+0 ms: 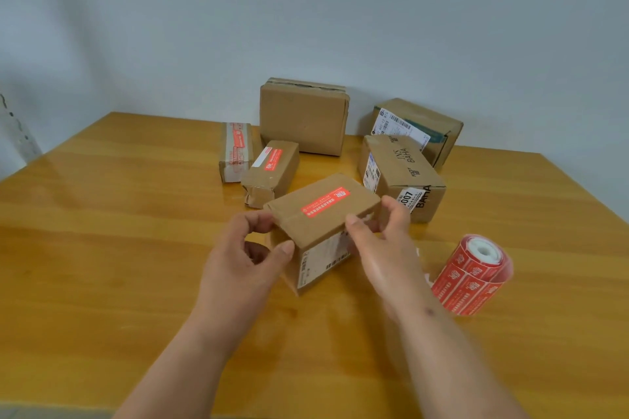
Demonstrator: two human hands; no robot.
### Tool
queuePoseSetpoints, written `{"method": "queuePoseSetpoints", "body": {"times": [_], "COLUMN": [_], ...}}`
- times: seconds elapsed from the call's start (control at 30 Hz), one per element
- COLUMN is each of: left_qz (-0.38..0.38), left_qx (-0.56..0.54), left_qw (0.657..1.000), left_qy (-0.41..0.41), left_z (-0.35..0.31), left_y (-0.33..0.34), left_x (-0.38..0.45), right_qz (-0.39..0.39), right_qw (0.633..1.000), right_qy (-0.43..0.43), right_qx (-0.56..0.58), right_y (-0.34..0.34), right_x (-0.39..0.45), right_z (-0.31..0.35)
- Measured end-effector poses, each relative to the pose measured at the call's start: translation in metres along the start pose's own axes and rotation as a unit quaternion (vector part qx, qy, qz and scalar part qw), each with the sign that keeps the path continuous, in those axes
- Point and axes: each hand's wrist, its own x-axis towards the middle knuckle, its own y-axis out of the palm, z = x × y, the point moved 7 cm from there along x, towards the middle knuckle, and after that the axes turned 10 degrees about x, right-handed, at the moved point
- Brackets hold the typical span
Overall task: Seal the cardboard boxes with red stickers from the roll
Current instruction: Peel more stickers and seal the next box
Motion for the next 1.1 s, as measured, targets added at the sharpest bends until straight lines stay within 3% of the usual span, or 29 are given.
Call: {"method": "queuePoseSetpoints", "body": {"times": [0.17,0.4,0.77,0.9,1.1], "left_qz": [0.051,0.093,0.059,0.070,0.092], "left_qx": [0.071,0.165,0.164,0.158,0.148], "left_qw": [0.994,0.978,0.984,0.985,0.985], "left_qy": [0.070,0.086,0.026,0.022,0.020], "left_z": [-0.005,-0.006,0.014,0.014,0.002], "left_y": [0.021,0.047,0.039,0.041,0.062], "left_x": [0.022,0.084,0.128,0.124,0.097], "right_qz": [0.038,0.023,0.119,0.099,0.048], "right_qw": [0.999,1.000,0.991,0.989,0.973], "right_qy": [-0.019,-0.009,-0.019,-0.050,-0.108], "right_qx": [-0.003,0.000,-0.051,-0.096,-0.196], "right_y": [0.027,0.062,0.116,0.099,0.023], "right_x": [0.018,0.084,0.130,0.121,0.071], "right_z": [0.003,0.014,0.032,0.034,0.056]}}
